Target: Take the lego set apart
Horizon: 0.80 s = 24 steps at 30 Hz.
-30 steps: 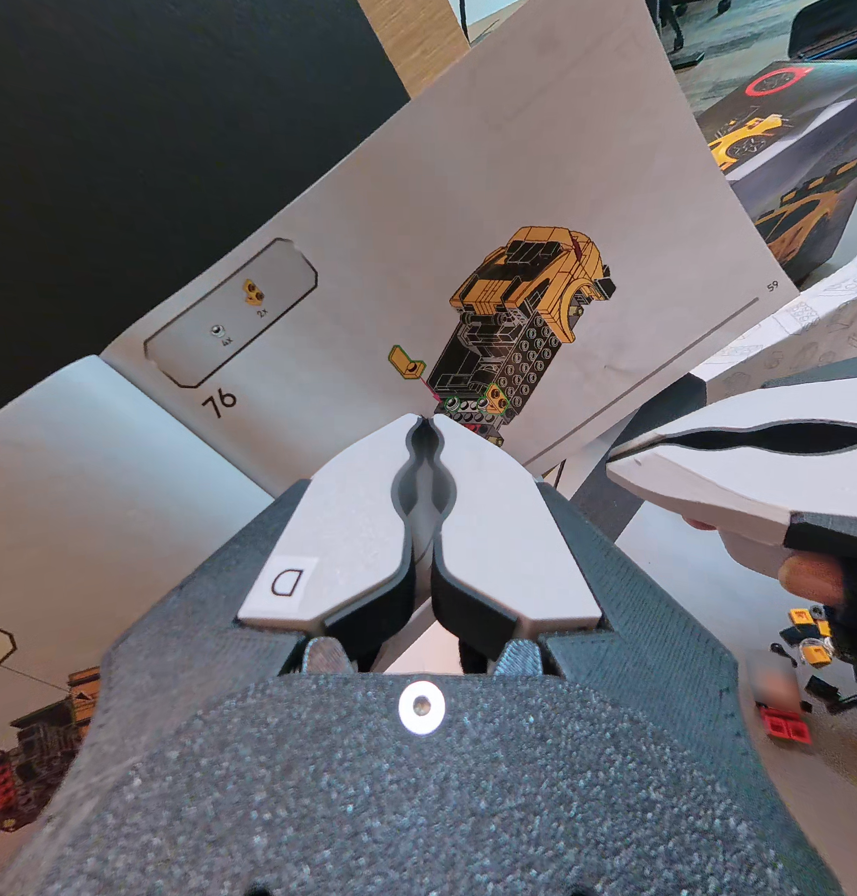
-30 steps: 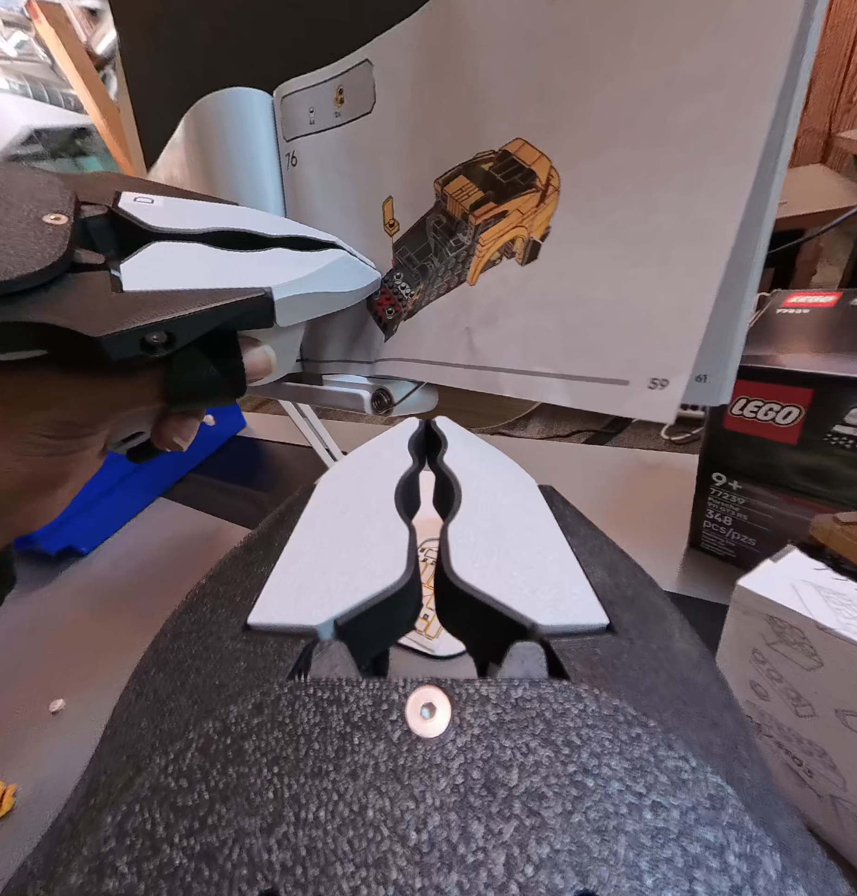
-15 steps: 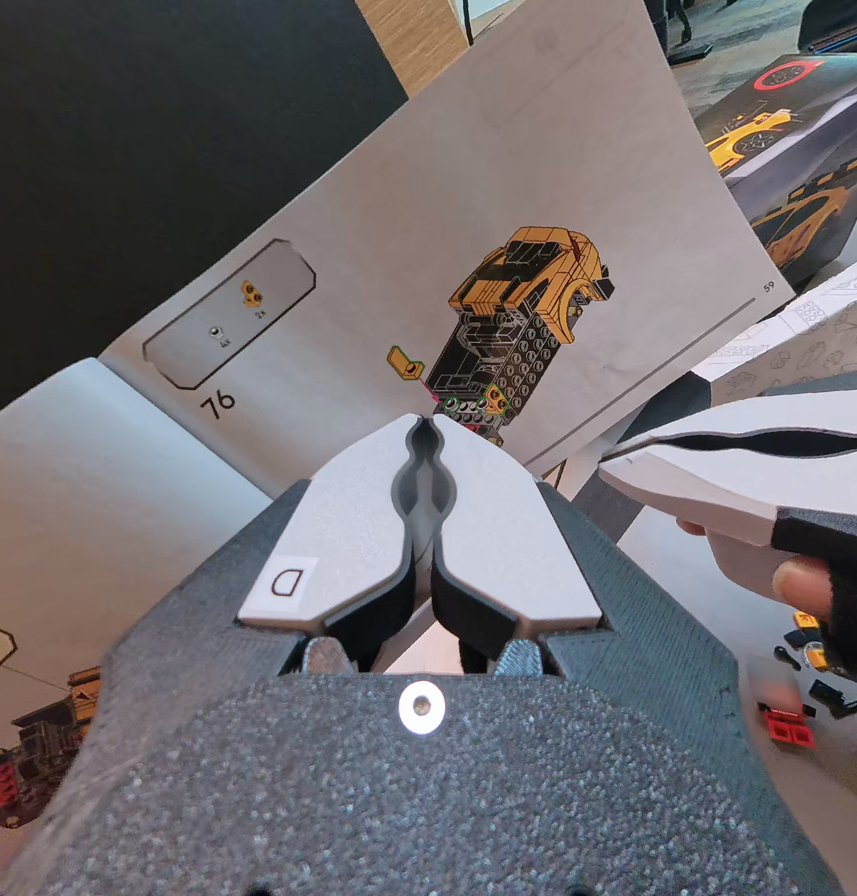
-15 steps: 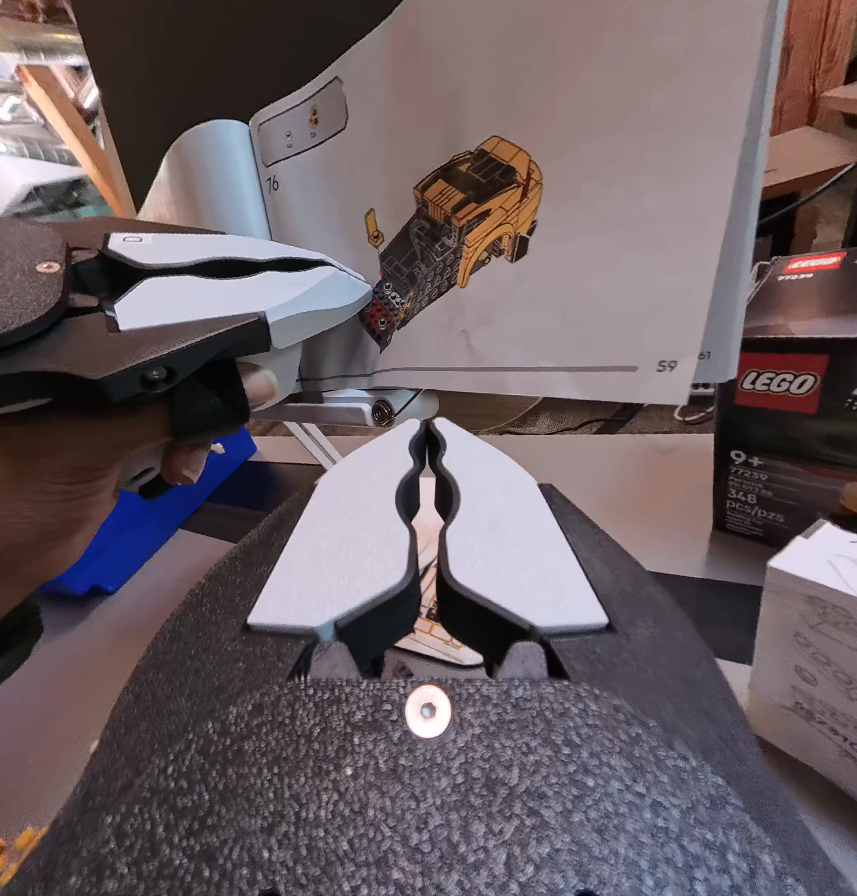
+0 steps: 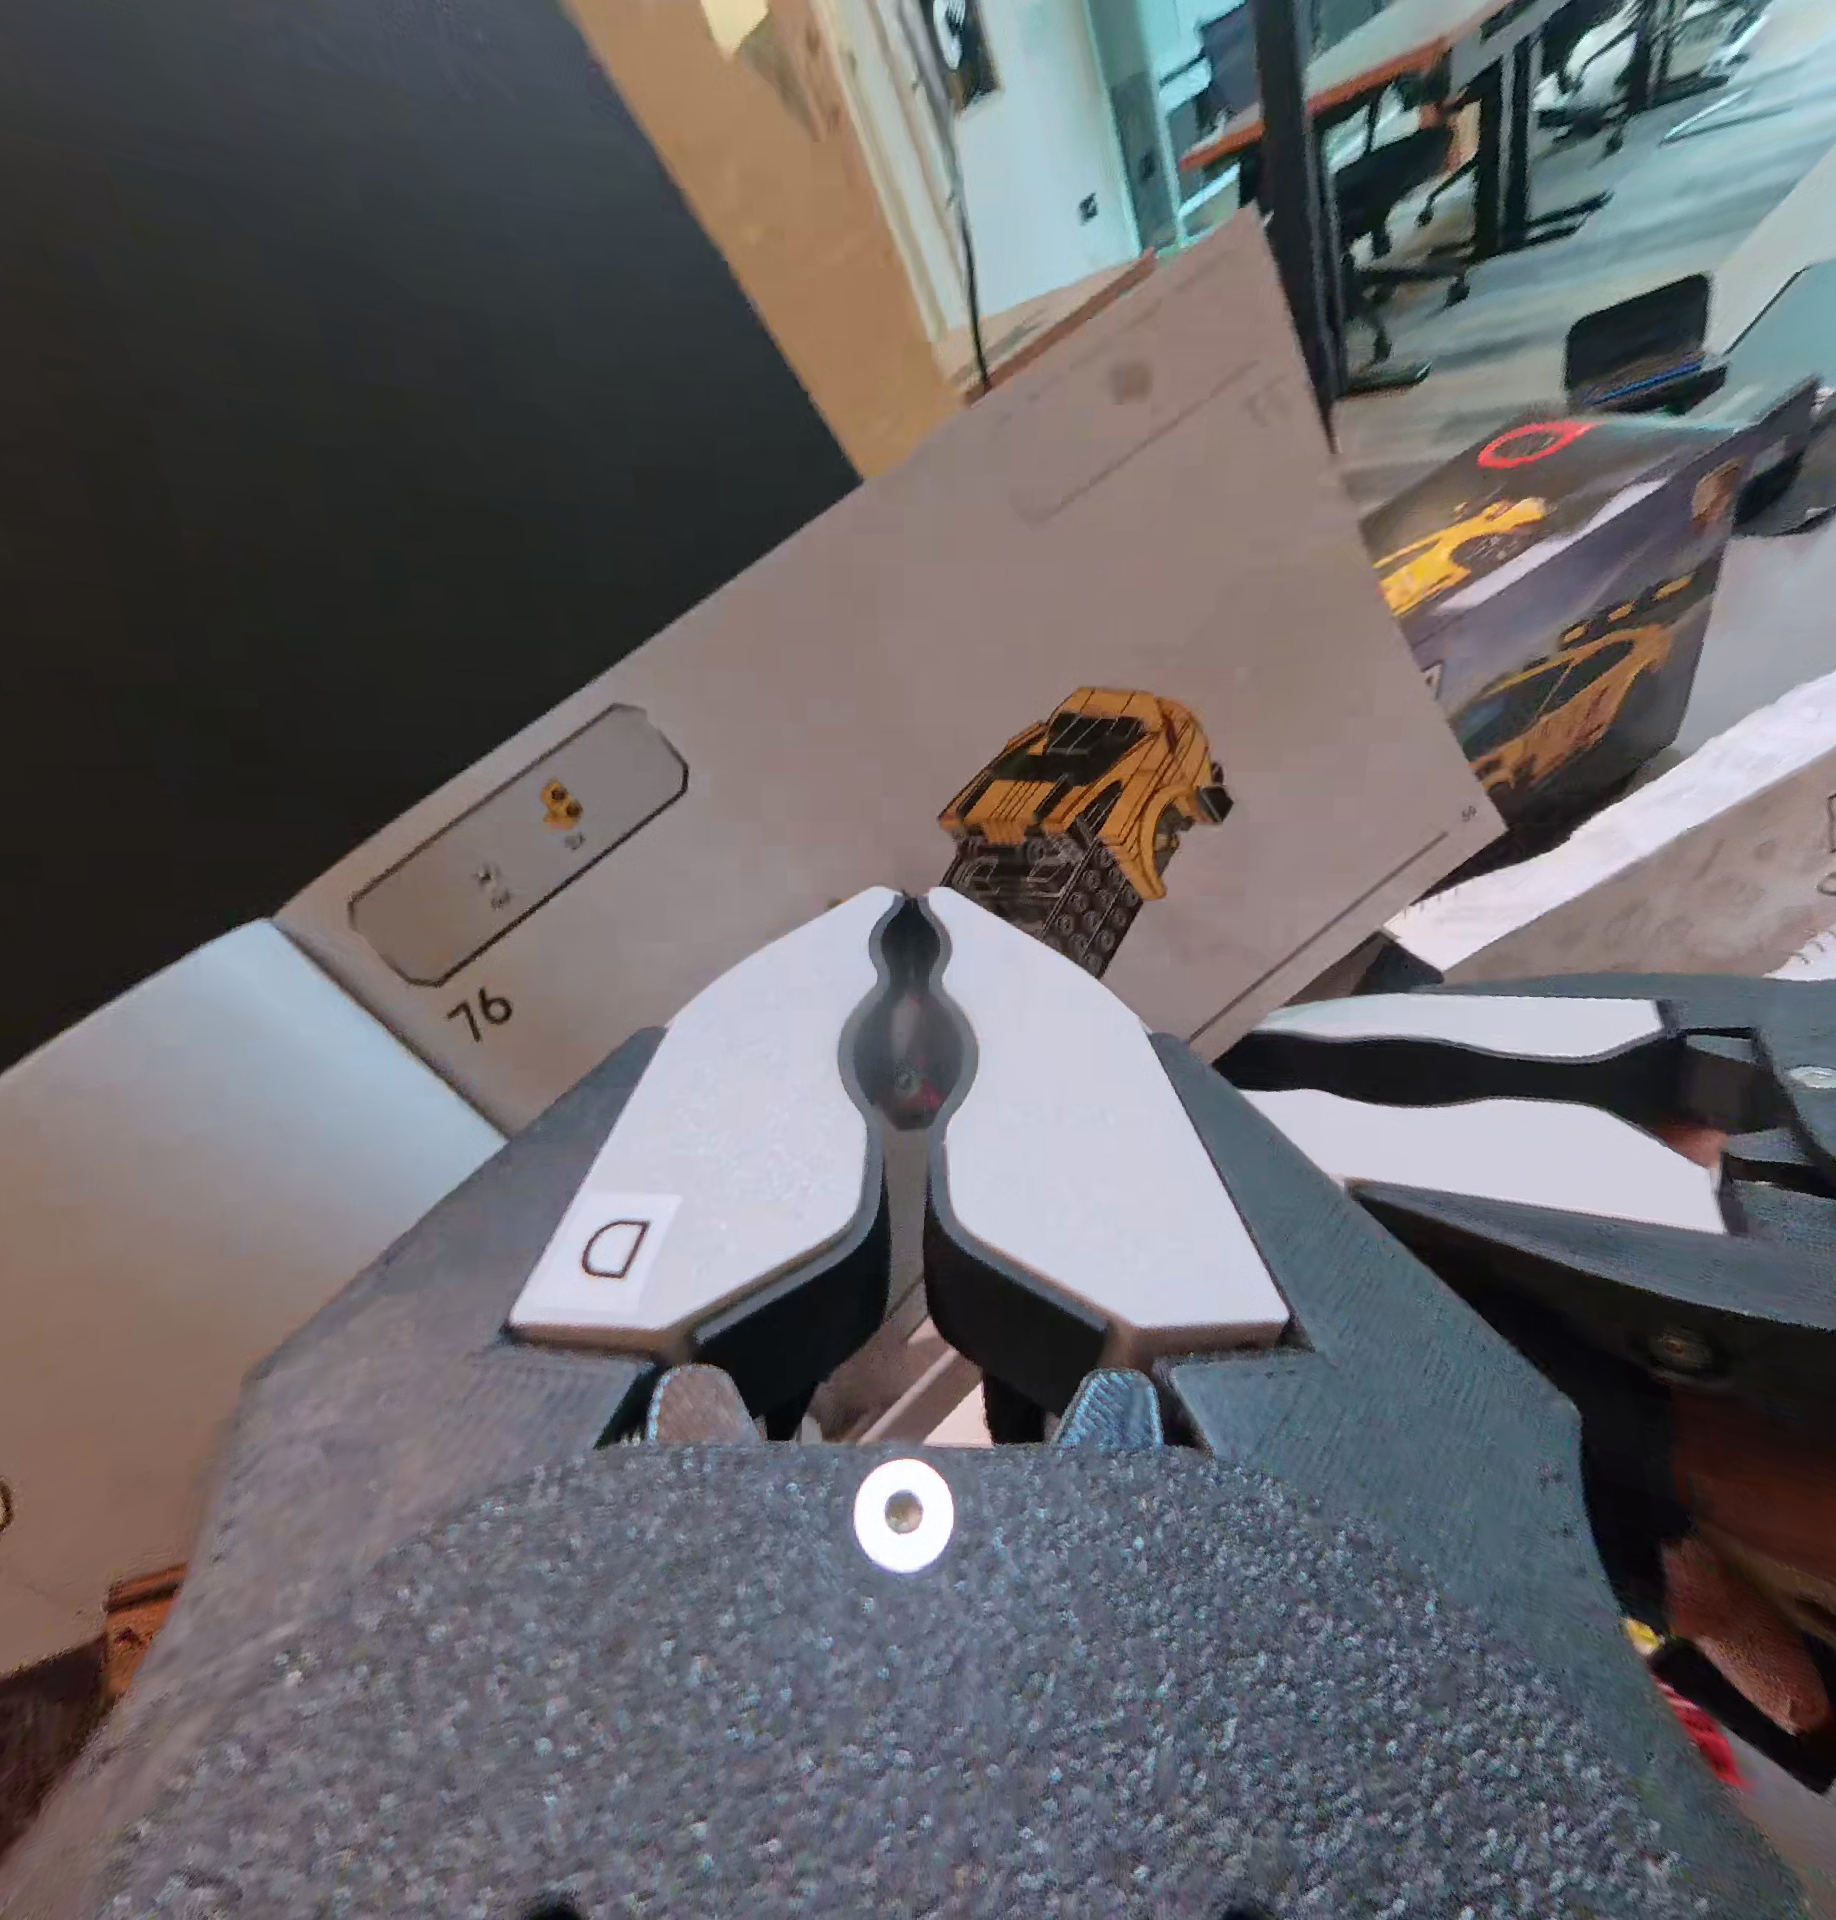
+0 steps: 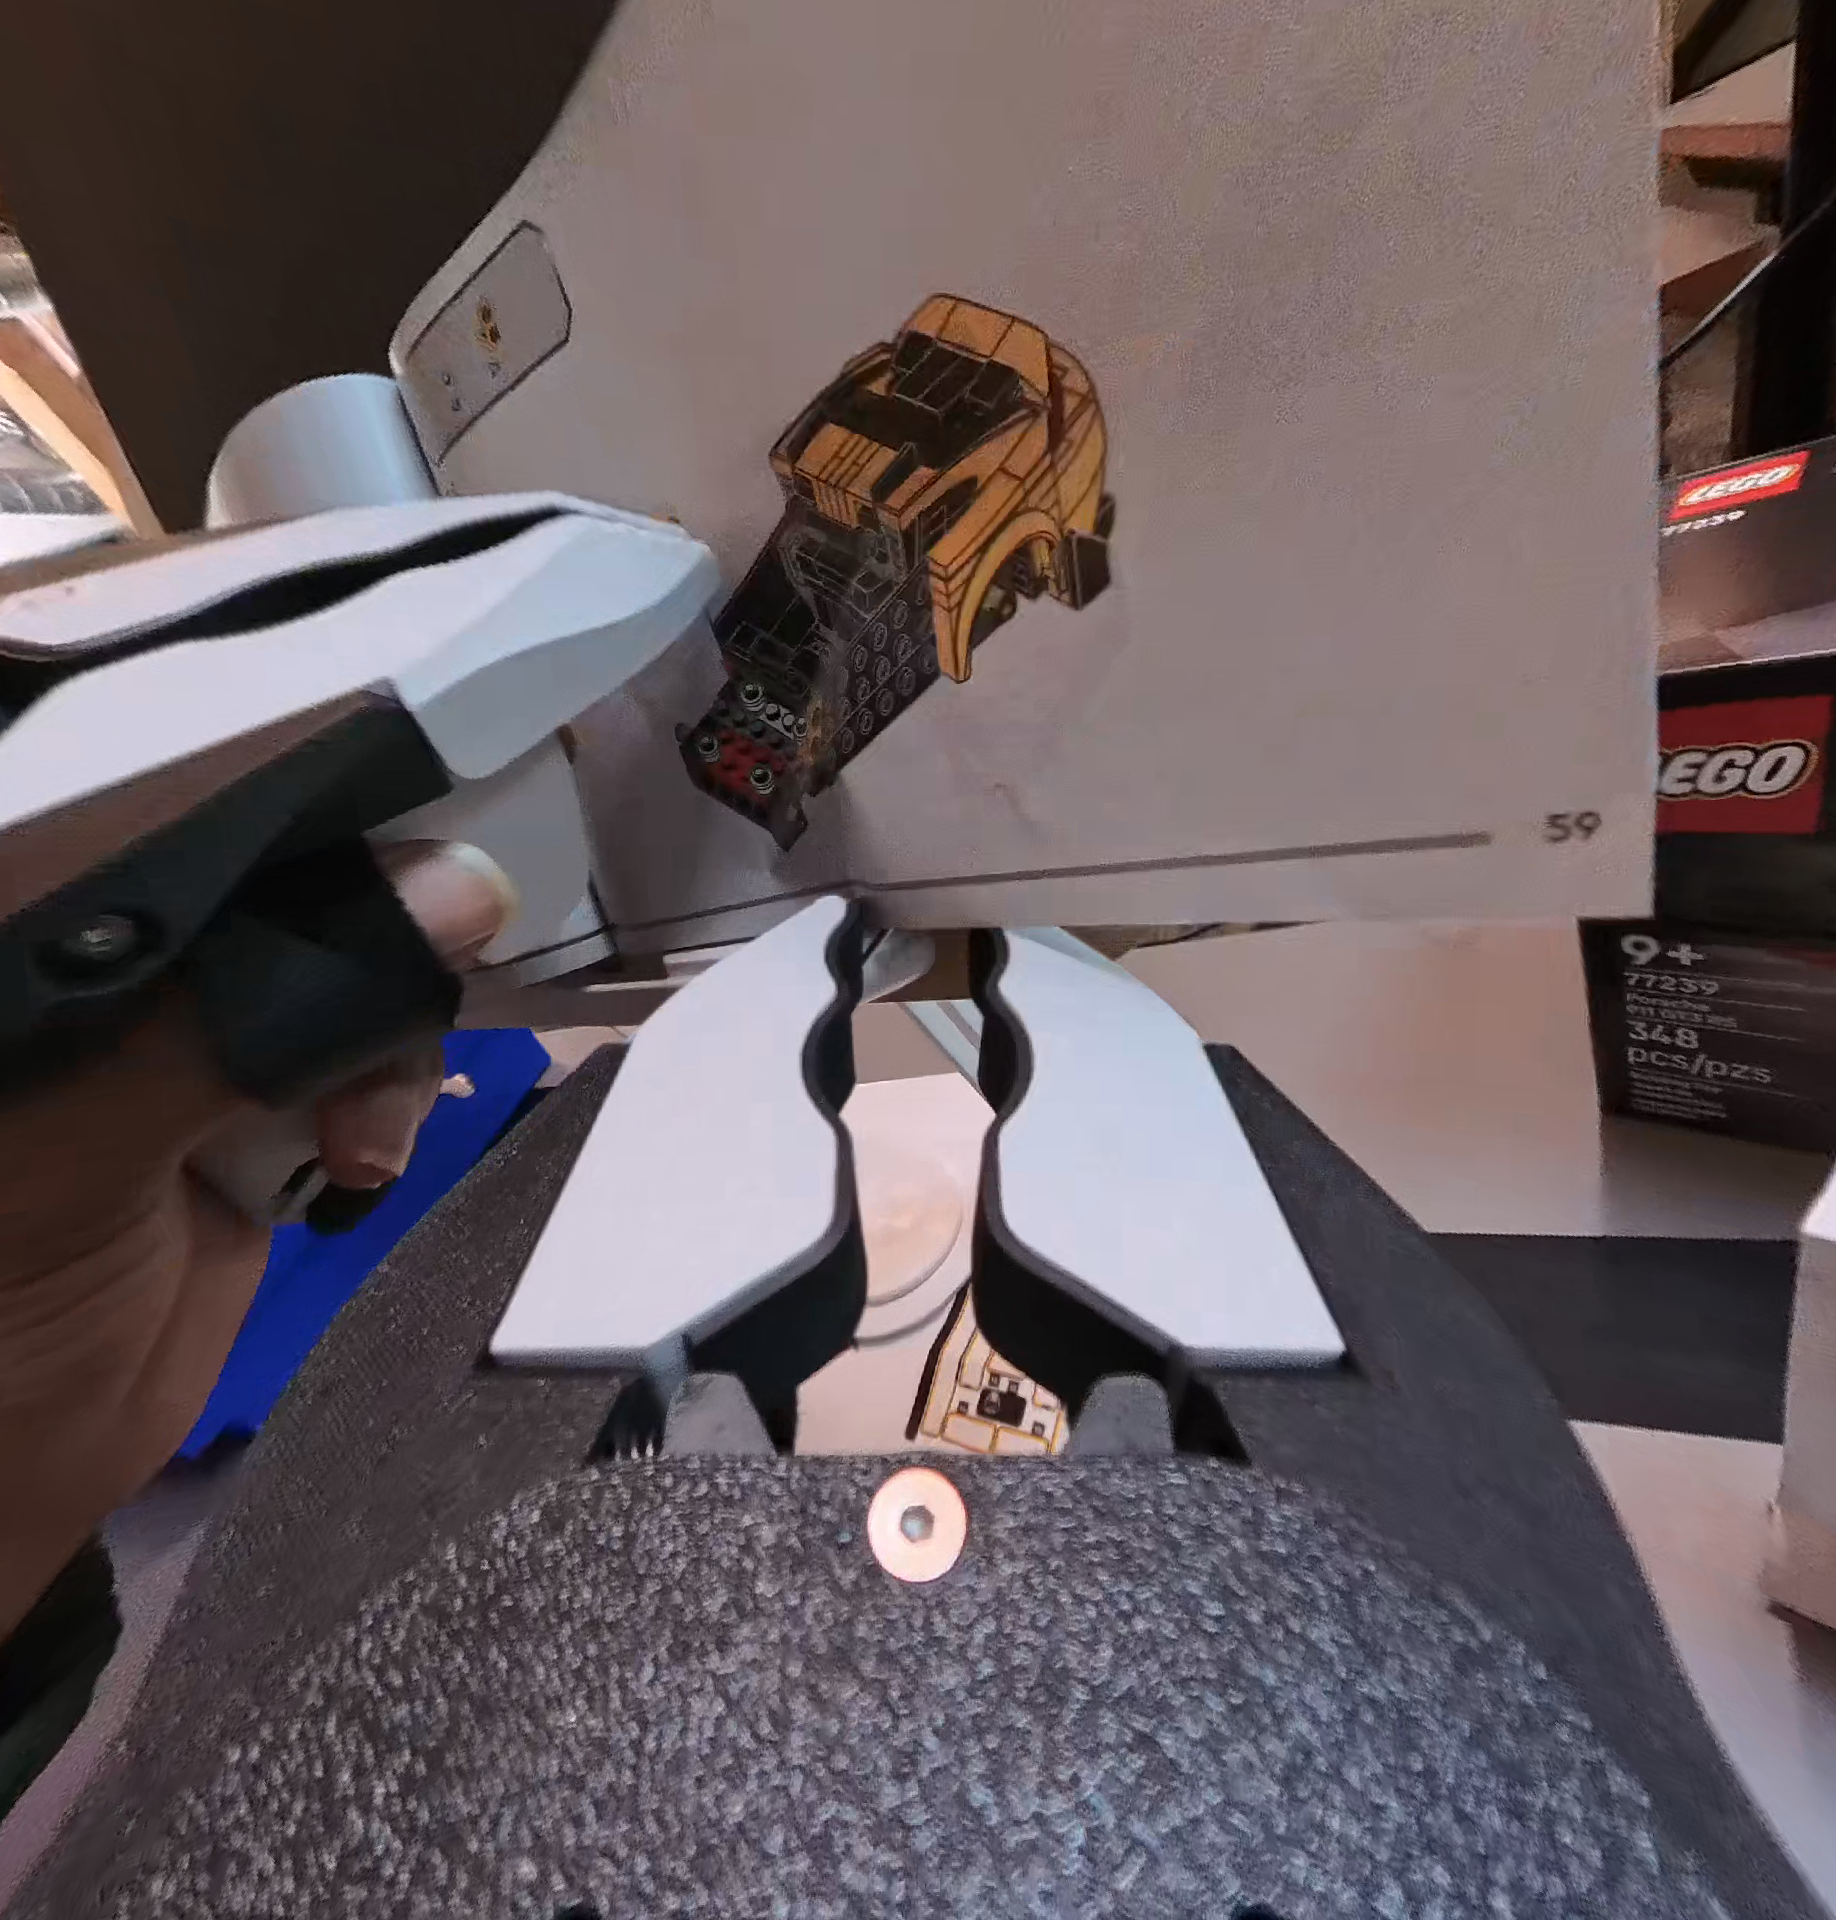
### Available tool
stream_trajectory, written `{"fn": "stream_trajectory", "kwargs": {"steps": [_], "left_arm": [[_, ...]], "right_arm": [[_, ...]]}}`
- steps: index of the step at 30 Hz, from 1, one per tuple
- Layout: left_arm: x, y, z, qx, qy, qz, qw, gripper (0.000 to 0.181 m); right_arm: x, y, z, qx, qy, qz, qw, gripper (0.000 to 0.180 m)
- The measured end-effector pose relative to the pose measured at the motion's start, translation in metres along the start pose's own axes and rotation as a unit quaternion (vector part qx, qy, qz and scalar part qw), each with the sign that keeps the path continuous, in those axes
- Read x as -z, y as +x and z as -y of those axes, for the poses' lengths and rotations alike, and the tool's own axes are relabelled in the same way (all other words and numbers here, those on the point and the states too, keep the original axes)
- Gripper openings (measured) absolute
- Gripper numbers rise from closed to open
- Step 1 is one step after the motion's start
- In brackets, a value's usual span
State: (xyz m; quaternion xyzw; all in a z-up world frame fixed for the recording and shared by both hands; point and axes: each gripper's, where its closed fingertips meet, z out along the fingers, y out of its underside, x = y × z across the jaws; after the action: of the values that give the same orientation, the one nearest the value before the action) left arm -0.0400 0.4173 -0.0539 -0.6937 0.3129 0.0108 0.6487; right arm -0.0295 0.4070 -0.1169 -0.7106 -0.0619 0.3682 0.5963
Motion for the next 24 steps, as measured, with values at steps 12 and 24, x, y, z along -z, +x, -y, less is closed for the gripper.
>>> {"fn": "stream_trajectory", "kwargs": {"steps": [12,24], "left_arm": [[-0.014,0.015,-0.014,-0.081,-0.038,0.005,0.996,0.000],[-0.016,0.016,-0.014,-0.098,-0.047,0.034,0.993,0.000]], "right_arm": [[0.004,-0.004,-0.009,-0.349,0.105,0.133,0.922,0.003],[0.008,-0.008,-0.001,-0.167,0.167,0.076,0.969,0.002]]}}
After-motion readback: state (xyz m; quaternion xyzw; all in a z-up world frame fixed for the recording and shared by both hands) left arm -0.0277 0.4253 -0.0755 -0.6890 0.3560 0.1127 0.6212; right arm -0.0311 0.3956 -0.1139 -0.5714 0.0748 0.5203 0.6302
